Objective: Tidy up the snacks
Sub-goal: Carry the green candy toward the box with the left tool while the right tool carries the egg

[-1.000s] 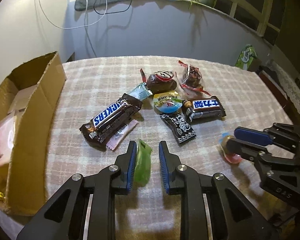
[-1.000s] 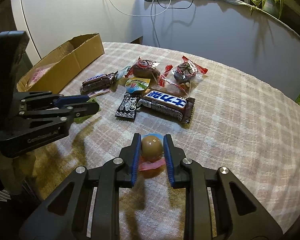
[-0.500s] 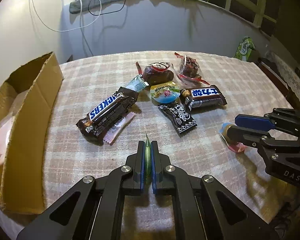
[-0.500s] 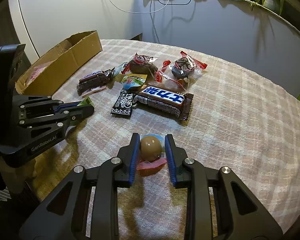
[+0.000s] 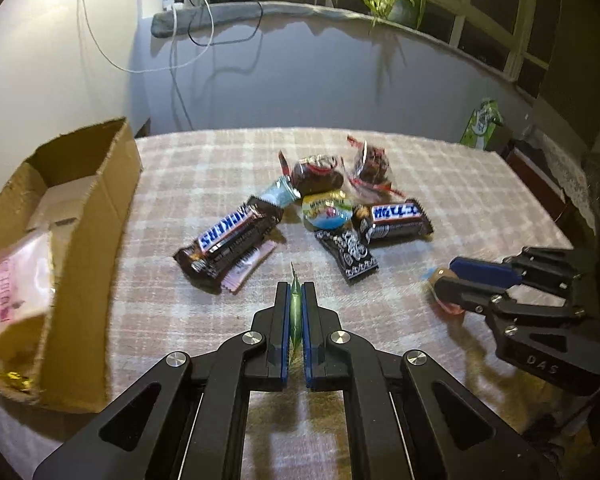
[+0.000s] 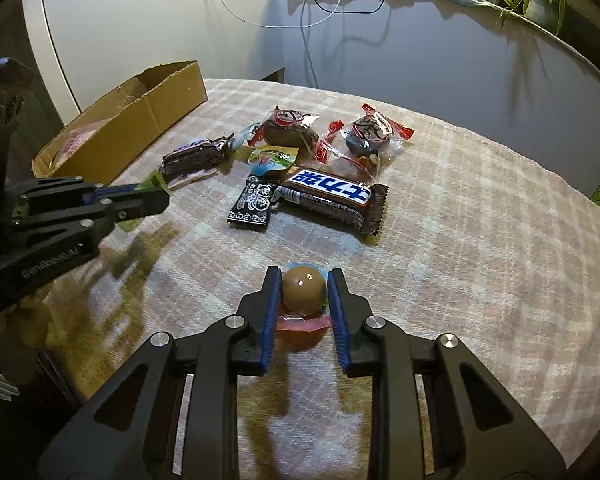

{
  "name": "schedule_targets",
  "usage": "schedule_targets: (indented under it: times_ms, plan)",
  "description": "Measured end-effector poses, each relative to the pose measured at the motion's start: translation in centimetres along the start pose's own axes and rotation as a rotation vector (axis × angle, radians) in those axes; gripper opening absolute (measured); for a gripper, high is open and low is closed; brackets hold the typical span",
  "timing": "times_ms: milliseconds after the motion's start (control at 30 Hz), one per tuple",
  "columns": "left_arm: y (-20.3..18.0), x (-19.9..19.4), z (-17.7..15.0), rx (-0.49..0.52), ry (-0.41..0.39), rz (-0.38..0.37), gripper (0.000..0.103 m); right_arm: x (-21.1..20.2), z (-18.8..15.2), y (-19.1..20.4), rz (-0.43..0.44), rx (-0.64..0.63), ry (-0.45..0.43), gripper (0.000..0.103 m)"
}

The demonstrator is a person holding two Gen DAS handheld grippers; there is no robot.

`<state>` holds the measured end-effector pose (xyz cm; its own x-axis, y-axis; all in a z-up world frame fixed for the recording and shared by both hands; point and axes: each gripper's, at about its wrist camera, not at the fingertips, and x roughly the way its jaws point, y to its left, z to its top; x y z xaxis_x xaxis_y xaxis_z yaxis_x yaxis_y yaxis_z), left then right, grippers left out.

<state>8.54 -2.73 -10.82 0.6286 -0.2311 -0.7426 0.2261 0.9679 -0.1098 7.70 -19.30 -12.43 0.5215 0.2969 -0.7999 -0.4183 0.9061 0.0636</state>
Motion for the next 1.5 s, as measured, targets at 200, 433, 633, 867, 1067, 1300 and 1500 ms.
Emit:
schedule_targets:
  times_ms: [200,433,633,867,1067,1300,1500]
  plan:
    - [1.5,-2.4,0.8,-0.026,-0.056,-0.004,0.004,-1.7,1.2,1.0,0.004,-0.006,-0.039,0.024]
    - [5.0,-4.7,1.6,-0.071,-0.11,0.031,0.004,-3.5,4.7,4.1,0.047,-0.057,-0.102,0.024]
    - [8.8,-6.2,1.9,-0.126,-0.147,0.069,0.004,-3.1,8.2,7.5,0.084,-0.109,-0.137,0.024]
    - [12.9,-7.1,2.6,-0.173,-0.173,0.118,0.004,-1.2,12.0,11.1,0.129,-0.157,-0.151,0.024]
    - [15.7,-7.1,3.0,-0.198,-0.174,0.137,0.004,1.1,14.8,13.5,0.168,-0.178,-0.144,0.024]
    - [18.2,-6.3,3.2,-0.228,-0.162,0.143,0.004,4.0,17.2,16.3,0.218,-0.196,-0.119,0.024]
    - [19.5,-6.0,3.5,-0.24,-0.155,0.15,0.004,6.6,18.7,18.0,0.24,-0.217,-0.088,0.025]
